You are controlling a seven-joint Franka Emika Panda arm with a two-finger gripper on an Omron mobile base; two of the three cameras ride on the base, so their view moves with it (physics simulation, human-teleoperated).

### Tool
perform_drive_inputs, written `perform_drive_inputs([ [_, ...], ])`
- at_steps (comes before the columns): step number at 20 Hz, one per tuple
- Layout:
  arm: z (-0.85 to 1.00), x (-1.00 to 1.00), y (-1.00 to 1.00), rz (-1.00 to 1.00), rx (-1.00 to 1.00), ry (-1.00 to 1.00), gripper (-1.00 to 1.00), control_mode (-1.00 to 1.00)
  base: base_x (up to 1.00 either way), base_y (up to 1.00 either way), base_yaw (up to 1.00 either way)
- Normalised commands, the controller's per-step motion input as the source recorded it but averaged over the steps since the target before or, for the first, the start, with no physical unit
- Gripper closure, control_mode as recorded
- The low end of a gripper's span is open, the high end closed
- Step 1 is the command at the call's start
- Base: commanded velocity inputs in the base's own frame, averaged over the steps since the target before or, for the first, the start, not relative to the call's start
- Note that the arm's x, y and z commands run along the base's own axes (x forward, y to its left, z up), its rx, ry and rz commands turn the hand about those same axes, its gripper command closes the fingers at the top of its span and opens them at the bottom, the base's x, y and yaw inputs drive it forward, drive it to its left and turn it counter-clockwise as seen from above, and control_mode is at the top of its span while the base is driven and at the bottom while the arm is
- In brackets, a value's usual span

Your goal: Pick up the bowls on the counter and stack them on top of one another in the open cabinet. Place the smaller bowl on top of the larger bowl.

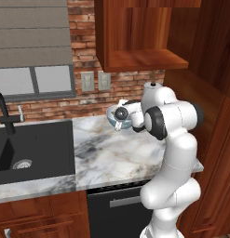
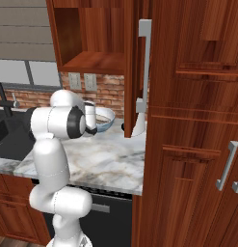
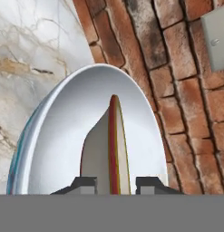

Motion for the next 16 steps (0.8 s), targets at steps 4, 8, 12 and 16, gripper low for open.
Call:
perform_drive_inputs([
  [4, -0.04, 0.12, 0.00, 0.00, 0.00, 0.04, -1.00, -1.00, 0.00, 0.00, 0.00],
  [8, 0.00, 0.05, 0.00, 0.00, 0.00, 0.01, -1.00, -1.00, 0.00, 0.00, 0.00],
  [12, 0.00, 0.00, 0.00, 0.00, 0.00, 0.00, -1.00, -1.00, 0.00, 0.00, 0.00],
  [16, 0.01, -0.03, 0.02, 0.00, 0.00, 0.00, -1.00, -1.00, 0.00, 0.00, 0.00],
])
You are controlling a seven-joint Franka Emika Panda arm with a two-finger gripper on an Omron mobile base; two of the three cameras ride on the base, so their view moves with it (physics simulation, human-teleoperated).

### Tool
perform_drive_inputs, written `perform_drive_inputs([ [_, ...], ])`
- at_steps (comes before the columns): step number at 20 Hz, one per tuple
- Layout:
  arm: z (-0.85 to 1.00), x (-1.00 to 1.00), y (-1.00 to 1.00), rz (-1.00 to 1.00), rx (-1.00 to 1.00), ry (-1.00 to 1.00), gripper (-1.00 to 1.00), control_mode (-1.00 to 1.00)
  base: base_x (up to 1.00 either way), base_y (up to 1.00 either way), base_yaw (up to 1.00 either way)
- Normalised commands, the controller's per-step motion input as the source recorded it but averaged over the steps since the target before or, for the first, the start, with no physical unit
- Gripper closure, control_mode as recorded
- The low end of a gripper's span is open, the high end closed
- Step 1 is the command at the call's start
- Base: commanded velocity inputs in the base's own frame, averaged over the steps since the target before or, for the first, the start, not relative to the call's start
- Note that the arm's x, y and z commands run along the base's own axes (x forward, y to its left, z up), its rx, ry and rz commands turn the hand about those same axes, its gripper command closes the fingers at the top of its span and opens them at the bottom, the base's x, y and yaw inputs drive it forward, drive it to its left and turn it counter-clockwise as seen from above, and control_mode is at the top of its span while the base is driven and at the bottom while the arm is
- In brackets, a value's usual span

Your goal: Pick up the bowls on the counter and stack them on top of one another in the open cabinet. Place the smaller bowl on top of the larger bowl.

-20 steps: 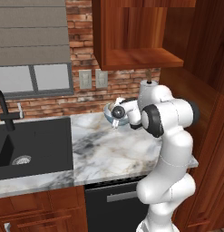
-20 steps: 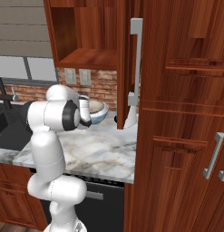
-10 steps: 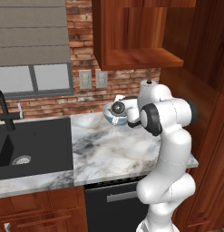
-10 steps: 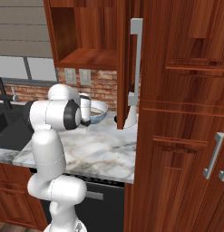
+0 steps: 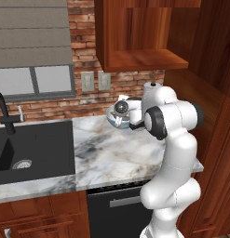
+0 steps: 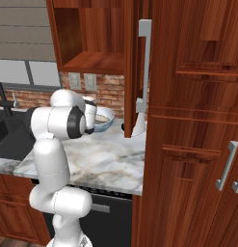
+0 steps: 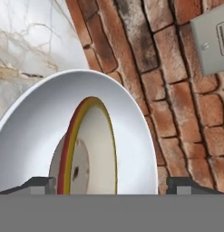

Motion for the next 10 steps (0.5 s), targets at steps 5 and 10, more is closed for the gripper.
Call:
perform_drive_inputs([
  [5, 0.00, -0.11, 0.09, 0.00, 0.00, 0.00, -1.00, -1.00, 0.00, 0.00, 0.00],
  [10, 0.04, -0.15, 0.11, 0.00, 0.00, 0.00, -1.00, -1.00, 0.00, 0.00, 0.00],
])
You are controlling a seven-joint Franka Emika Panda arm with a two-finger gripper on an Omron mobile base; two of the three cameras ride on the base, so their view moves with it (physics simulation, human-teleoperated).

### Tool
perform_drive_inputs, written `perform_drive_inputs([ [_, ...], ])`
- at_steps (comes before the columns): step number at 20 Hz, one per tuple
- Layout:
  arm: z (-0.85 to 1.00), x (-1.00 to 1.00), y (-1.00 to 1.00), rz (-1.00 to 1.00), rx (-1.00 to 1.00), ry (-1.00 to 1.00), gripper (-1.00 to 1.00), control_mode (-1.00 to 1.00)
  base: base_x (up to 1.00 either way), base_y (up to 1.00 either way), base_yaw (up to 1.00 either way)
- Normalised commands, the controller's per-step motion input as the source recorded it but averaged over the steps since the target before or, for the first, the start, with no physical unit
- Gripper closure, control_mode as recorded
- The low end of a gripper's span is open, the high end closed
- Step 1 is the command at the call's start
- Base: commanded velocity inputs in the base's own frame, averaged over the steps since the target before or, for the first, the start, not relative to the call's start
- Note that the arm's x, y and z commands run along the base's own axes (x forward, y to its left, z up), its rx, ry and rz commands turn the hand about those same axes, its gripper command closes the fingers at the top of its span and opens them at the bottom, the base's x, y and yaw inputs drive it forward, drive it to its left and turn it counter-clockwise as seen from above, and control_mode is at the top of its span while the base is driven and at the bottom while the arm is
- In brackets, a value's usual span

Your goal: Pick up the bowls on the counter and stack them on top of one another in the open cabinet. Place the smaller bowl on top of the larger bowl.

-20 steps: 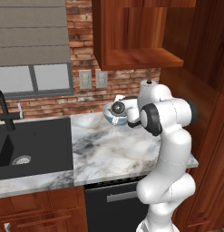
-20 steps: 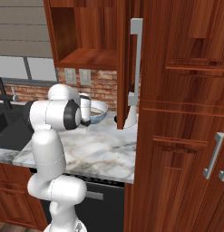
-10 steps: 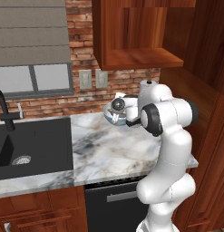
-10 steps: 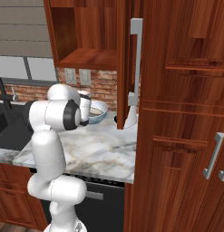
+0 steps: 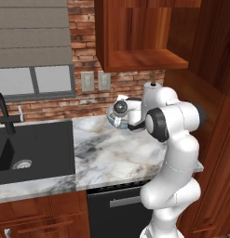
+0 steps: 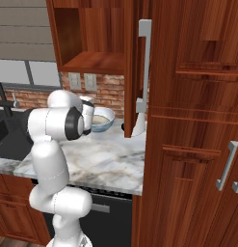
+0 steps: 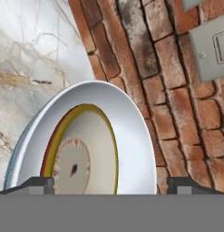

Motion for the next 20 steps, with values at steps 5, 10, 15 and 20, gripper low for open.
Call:
perform_drive_inputs([
  [5, 0.04, -0.26, 0.02, 0.00, 0.00, 0.00, -1.00, -1.00, 0.00, 0.00, 0.00],
  [10, 0.06, -0.31, 0.02, -0.02, 0.00, 0.00, -1.00, -1.00, 0.00, 0.00, 0.00],
  [15, 0.00, -0.26, 0.00, -0.03, 0.00, 0.00, -1.00, -1.00, 0.00, 0.00, 0.00],
  [20, 0.00, -0.07, 0.00, -0.02, -0.01, 0.06, -1.00, -1.00, 0.00, 0.00, 0.00],
])
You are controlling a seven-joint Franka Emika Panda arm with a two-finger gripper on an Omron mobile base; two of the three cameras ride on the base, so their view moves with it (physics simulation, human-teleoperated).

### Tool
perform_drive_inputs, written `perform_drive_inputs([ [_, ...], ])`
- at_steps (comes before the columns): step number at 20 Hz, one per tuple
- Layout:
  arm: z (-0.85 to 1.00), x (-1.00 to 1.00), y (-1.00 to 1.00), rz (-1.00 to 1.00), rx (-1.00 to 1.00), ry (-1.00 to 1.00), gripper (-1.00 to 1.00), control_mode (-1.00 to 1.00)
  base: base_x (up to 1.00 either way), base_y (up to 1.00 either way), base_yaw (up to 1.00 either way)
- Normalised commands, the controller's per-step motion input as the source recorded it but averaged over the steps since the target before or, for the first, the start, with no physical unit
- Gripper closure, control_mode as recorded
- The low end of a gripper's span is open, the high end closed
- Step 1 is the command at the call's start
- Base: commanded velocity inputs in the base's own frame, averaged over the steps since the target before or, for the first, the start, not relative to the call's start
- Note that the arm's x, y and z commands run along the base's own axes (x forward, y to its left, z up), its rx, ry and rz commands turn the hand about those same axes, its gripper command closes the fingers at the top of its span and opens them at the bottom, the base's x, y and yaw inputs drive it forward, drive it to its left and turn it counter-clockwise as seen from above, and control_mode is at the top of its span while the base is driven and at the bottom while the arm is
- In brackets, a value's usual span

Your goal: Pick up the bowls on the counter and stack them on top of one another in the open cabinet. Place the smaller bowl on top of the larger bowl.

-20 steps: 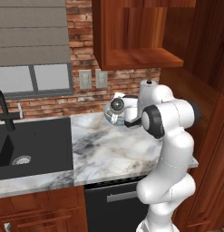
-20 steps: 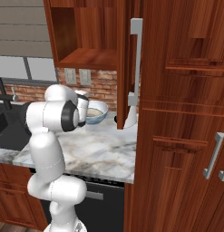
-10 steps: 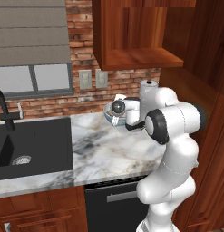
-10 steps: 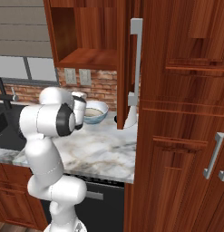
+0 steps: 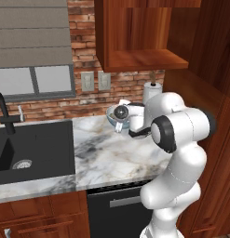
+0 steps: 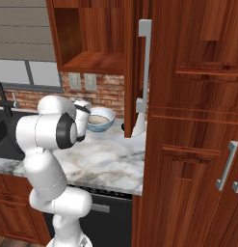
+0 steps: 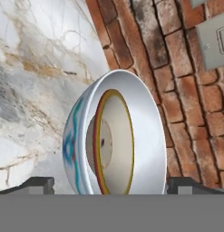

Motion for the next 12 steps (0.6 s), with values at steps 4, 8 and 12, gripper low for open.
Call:
perform_drive_inputs([
  [4, -0.01, 0.00, 0.05, 0.00, -0.03, 0.12, -1.00, -1.00, 0.00, 0.00, 0.00],
  [8, -0.06, 0.07, 0.13, 0.00, -0.05, 0.14, -1.00, -1.00, 0.00, 0.00, 0.00],
  [12, -0.07, 0.14, 0.15, 0.00, -0.05, 0.10, -1.00, -1.00, 0.00, 0.00, 0.00],
])
